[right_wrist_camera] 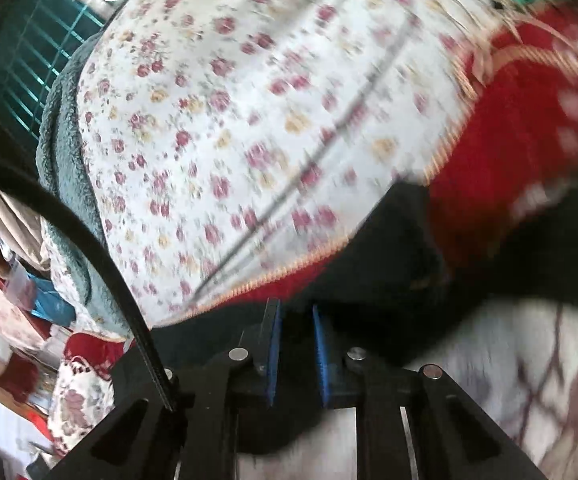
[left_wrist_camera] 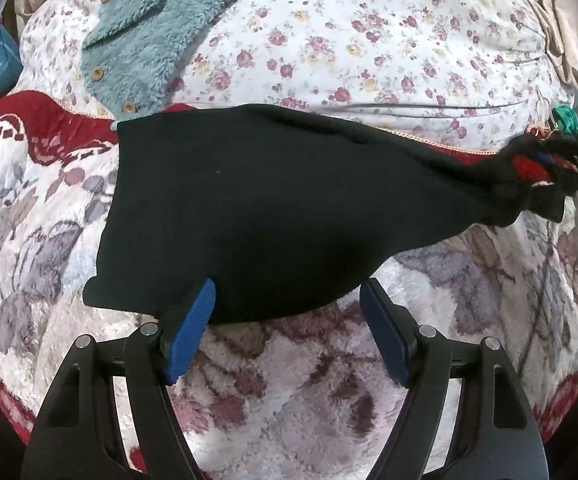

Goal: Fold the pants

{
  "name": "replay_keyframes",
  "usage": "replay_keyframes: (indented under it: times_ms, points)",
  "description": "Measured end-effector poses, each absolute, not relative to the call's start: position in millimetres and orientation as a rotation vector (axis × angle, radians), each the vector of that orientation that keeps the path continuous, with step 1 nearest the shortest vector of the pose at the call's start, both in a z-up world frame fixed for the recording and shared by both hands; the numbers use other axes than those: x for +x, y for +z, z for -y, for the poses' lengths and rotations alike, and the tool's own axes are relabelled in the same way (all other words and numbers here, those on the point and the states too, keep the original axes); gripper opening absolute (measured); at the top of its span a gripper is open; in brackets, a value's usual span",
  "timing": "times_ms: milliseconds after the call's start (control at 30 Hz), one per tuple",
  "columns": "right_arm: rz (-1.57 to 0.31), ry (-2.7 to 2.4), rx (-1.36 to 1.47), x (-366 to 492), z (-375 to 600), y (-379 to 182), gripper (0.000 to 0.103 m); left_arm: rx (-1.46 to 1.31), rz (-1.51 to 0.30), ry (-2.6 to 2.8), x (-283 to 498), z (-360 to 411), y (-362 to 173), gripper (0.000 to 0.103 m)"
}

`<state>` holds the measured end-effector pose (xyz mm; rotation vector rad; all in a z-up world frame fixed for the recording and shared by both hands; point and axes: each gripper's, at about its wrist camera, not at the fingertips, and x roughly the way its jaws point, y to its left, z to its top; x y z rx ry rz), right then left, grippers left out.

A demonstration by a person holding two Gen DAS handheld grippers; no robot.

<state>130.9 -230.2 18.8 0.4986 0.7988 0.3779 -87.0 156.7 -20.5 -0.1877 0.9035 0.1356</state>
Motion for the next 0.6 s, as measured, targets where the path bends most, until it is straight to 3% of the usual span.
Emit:
replay_keyframes:
  times_ms: [133,267,400,467,533,600]
  points:
    - [-0.832,0.354,0.481,168.5,228.4,3.9,0.015,-0.208,-0.924,0.135,-83.3,-159.5,-26.1,0.076]
    - [-1.05,0.326,0.512,186.8,230.4,-31.4,0.017,-0.249,-0.922,0.123,-86.2,-166.9,-21.5,0.076]
    - [-0.934,0.418,0.591,133.1,249.1,-14.7,0.018,-0.305,-0.931,0.119,-90.6,-177.0,-20.2,0.076]
    - [-0.903,0.436,0.625,106.8,259.1,-12.4,0.024,-0.371,-0.94,0.105,-95.2,-181.6,-20.9,0.076]
    - [-0.899,0.42,0.622,83.1,268.7,-14.8,0.044,-0.44,-0.937,0.099,-104.4,-185.2,-22.7,0.076]
    - [-0.916,0.39,0.602,69.9,272.2,-18.9,0.046,-0.486,-0.936,0.106,-113.9,-189.9,-25.4,0.076]
